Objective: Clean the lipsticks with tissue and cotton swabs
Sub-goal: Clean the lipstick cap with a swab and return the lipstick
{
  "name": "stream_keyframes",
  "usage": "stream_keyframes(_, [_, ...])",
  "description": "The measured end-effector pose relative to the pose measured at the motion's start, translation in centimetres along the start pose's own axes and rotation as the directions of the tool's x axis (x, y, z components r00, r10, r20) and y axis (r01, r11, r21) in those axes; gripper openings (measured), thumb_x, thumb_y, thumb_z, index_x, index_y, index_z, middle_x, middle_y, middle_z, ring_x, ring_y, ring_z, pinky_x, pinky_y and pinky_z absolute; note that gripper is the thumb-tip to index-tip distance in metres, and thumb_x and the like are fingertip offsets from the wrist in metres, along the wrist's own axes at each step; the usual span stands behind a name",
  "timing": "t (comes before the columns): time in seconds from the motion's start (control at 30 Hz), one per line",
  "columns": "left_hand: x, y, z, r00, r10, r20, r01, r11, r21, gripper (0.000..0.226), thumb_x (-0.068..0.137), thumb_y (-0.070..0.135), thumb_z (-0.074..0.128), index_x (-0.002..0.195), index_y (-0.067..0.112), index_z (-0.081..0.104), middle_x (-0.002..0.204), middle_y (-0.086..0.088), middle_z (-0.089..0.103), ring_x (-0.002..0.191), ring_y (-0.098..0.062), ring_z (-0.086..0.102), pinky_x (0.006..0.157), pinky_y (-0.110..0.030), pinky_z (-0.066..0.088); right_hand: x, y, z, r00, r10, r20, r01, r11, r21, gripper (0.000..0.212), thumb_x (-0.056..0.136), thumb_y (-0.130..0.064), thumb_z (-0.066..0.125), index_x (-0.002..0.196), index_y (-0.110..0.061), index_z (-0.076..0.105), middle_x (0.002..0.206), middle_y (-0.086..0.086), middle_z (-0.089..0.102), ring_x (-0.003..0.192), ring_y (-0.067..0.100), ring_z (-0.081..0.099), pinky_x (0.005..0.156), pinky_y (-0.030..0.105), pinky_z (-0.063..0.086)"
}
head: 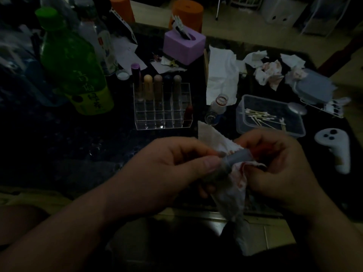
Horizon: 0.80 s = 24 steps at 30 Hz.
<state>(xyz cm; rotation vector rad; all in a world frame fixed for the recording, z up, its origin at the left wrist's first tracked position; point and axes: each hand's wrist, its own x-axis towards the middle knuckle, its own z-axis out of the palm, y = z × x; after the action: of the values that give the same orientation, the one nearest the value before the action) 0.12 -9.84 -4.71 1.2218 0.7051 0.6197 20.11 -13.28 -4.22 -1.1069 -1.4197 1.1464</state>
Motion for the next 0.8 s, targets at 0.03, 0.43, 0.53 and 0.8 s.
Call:
stream_keyframes(0.03, [0.0, 0.0, 0.0, 1.000, 0.006, 0.004, -0.006, 1.000, 0.014, 0.017, 0.083, 0.023, 0.070, 0.094, 0.012, 0.076, 0.083, -0.007, 0.076, 0.070, -0.016, 0.072, 0.068, -0.026, 0.058, 0.0, 0.1, -0.1, 1.000, 0.002, -0.011, -0.002, 1.000, -0.013, 0.022, 0.059, -0.021, 0.067, 0.077, -0.032, 0.072, 0.066, -0.010, 0.070, 0.055, 0.006, 0.066, 0.050, 0.016, 0.052])
stream_keyframes(0.43, [0.2, -1.3, 0.5, 0.879, 0.470, -0.078, -0.339, 0.733, 0.589, 0.033, 0.075, 0.030, 0.083, 0.105, 0.021, 0.072, 0.096, 0.008, 0.067, 0.091, -0.017, 0.068, 0.076, -0.029, 0.055, -0.2, 0.1, -0.3, 0.998, 0.037, -0.056, -0.035, 0.999, 0.040, 0.018, 0.058, -0.018, 0.070, 0.076, -0.023, 0.071, 0.061, 0.001, 0.069, 0.047, 0.016, 0.064, 0.044, 0.022, 0.051])
stream_keyframes(0.53, [0.1, -1.1, 0.4, 0.987, 0.158, -0.027, -0.136, 0.918, 0.372, 0.026, 0.083, 0.035, 0.076, 0.106, 0.022, 0.074, 0.097, 0.002, 0.072, 0.091, -0.015, 0.071, 0.079, -0.032, 0.056, -0.1, 0.1, -0.1, 0.998, 0.019, -0.061, -0.017, 0.999, 0.033, 0.017, 0.060, -0.019, 0.068, 0.074, -0.026, 0.071, 0.062, -0.006, 0.069, 0.049, 0.007, 0.065, 0.046, 0.016, 0.050])
stream_keyframes(0.8, [-0.2, -0.9, 1.0, 0.948, 0.283, -0.145, -0.199, 0.884, 0.424, 0.024, 0.069, 0.033, 0.078, 0.093, 0.034, 0.077, 0.087, 0.015, 0.076, 0.079, -0.001, 0.072, 0.071, -0.017, 0.056, -0.3, 0.0, -0.2, 0.996, 0.055, -0.069, -0.046, 0.992, 0.120, 0.016, 0.059, -0.017, 0.070, 0.071, -0.028, 0.072, 0.060, 0.004, 0.069, 0.039, 0.018, 0.062, 0.037, 0.024, 0.049])
